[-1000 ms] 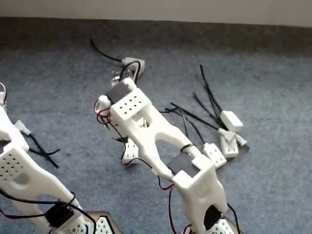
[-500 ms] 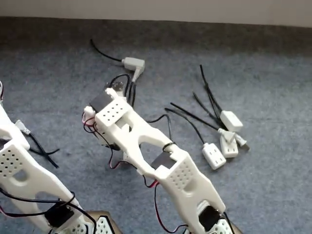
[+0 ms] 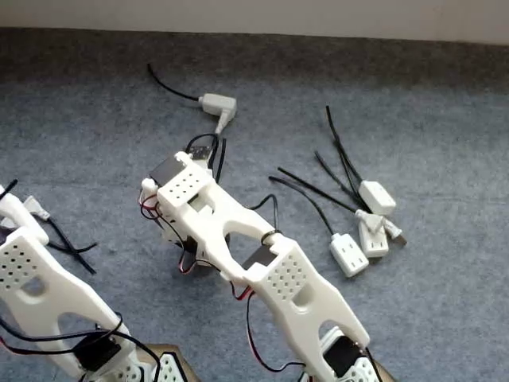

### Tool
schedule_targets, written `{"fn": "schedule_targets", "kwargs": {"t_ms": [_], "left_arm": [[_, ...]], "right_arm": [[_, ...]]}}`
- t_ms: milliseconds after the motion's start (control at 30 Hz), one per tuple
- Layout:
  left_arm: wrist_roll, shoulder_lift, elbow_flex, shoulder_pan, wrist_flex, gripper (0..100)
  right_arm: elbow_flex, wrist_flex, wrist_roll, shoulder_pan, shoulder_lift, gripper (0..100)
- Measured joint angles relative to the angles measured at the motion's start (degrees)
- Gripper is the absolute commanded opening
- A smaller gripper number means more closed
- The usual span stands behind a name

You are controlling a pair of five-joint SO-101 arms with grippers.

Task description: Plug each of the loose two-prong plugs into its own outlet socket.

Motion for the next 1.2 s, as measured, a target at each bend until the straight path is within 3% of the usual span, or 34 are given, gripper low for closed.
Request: {"fn": "schedule_targets", "kwargs": {"t_ms": [300,467,600,800,1200], "left_arm": [[0.0,0.0,-7.7,0.0,5.4,23],[-2.2,0.0,-10.0,0.0,6.5,23],[-4.7,0.0,-12.0,0.0,6.5,23],[-5.1,0.0,-14.2,0.0,8.7,23],[-10.9,0.0,-17.7,0.0,12.3,23]], "right_arm": [[-4.3,-1.0,-0.5,1.0,1.0,7.4],[-13.6,-2.9,-9.0,5.4,2.5,7.4],[-17.8,-6.3,-11.2,10.1,2.5,7.7],[-18.0,-9.9,-10.8,11.3,5.3,8.3],[-21.6,-10.4,-3.1,11.3,9.1,26.2]]}}
